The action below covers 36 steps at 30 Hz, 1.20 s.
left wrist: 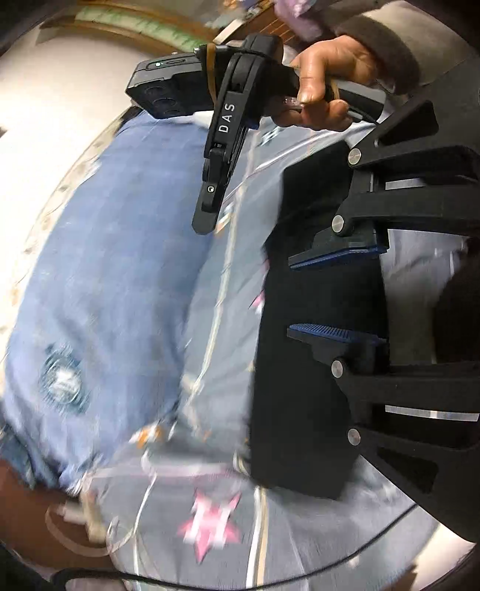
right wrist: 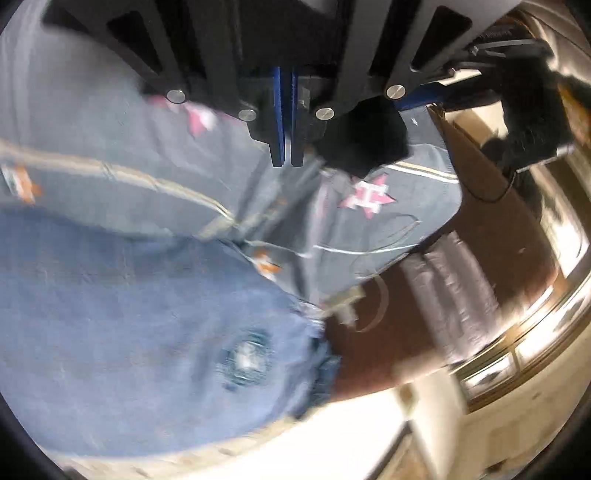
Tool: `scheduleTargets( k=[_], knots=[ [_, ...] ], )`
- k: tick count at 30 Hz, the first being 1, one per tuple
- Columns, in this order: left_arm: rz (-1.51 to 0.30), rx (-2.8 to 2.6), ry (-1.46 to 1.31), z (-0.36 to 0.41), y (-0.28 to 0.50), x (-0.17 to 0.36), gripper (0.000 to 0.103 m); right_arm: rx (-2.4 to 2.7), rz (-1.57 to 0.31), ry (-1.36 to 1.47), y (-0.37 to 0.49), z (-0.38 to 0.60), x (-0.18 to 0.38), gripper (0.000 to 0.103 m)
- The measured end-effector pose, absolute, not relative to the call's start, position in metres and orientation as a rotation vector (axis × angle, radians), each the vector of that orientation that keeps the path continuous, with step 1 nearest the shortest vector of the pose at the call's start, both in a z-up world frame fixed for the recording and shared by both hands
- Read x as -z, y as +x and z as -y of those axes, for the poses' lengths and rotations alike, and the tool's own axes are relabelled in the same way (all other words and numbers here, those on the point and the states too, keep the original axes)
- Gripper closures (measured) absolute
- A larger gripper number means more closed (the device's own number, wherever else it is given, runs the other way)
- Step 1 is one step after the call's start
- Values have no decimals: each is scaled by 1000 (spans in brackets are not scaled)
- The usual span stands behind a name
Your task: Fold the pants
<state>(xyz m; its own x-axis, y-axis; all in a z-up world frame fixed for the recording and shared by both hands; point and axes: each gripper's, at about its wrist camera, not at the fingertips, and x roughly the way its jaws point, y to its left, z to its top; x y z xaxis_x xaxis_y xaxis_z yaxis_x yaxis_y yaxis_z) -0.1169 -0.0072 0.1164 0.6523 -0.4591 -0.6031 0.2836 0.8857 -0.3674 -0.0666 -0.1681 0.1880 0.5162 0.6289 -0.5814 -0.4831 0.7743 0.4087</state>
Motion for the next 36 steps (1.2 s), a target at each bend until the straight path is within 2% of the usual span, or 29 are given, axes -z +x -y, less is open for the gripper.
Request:
scheduleTargets(
  k=[4, 5, 7, 8, 9, 10, 11, 12, 19, 24, 25, 26, 27, 28, 31, 34, 36],
  knots=[
    [-806, 407, -336, -1, -117, -104, 74, -616, -829, 176, -78, 173, -179, 97],
    [-807, 395, -342, -6, -118, -105, 74, -615, -857, 144, -76, 165, -176, 92],
    [-813, 352, -365, -23, -125, -106, 73, -647, -892, 119, -72, 154, -169, 70],
    [-820, 326, -382, -33, -132, -104, 67, -668, -895, 112, -68, 144, -166, 53],
    [-832, 292, -411, -47, -134, -101, 60, -690, -893, 100, -65, 137, -162, 50],
    [-840, 268, -436, -56, -136, -98, 44, -721, -905, 66, -59, 119, -156, 50],
    [-841, 235, -484, -69, -138, -92, 32, -732, -919, 32, -56, 109, -151, 50],
    [-837, 204, -528, -80, -142, -87, 30, -746, -935, -8, -52, 94, -145, 50],
    [-980, 113, -677, -102, -117, -37, 30, -865, -1042, -268, -19, 4, -94, 50],
    [-926, 86, -718, -106, -104, -33, 27, -880, -1073, -274, -3, -16, -61, 51],
    [-921, 96, -711, -103, -103, -35, 28, -882, -1065, -236, -2, -12, -61, 55],
    [-912, 110, -697, -102, -104, -37, 45, -884, -1058, -207, -3, -8, -63, 74],
    [-898, 123, -642, -96, -109, -46, 54, -880, -1050, -175, -4, -3, -68, 87],
    [-881, 128, -605, -91, -112, -54, 62, -883, -1045, -127, -5, 5, -76, 89],
    [-775, 192, -515, -77, -129, -88, 64, -892, -979, 31, -13, 46, -109, 91],
    [-712, 265, -426, -54, -134, -112, 76, -856, -925, 111, -25, 85, -134, 91],
    [-681, 318, -367, -32, -136, -123, 76, -810, -894, 130, -34, 113, -146, 98]
  ],
)
